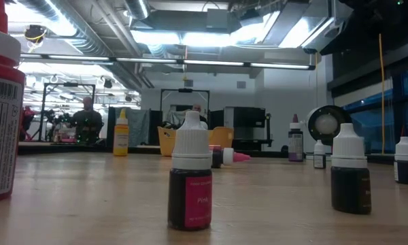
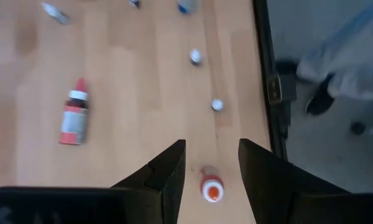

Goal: Pick & Place food coloring
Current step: Put the small pink food coloring bottle into the bin

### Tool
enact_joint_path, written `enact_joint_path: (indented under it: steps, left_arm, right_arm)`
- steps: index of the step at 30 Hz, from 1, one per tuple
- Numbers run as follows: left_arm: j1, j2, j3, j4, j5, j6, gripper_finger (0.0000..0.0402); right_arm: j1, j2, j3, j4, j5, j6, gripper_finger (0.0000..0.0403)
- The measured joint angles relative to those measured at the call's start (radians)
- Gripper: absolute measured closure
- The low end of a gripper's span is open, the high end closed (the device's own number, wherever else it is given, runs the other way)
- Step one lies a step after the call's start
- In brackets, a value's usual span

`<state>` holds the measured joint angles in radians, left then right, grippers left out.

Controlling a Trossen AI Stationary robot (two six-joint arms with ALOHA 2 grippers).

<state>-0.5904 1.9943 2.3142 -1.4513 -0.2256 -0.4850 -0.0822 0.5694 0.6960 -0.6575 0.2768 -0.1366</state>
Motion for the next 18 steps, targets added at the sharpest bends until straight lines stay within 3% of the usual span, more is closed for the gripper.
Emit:
enact_joint_path:
  steps: [7, 18]
  left_arm:
    - [-0.045, 0.159, 0.000, 0.030, -0.044, -0.003, 0.0258]
    - [0.000, 0.332, -0.001, 0.230, 0.093, -0.023, 0.0257]
  right_arm:
    - [0.000, 0.000, 0.000, 0.000, 0.000, 0.001, 0.0373]
    - [0.000, 0.000, 0.000, -0.016, 0.000, 0.001, 0.0373]
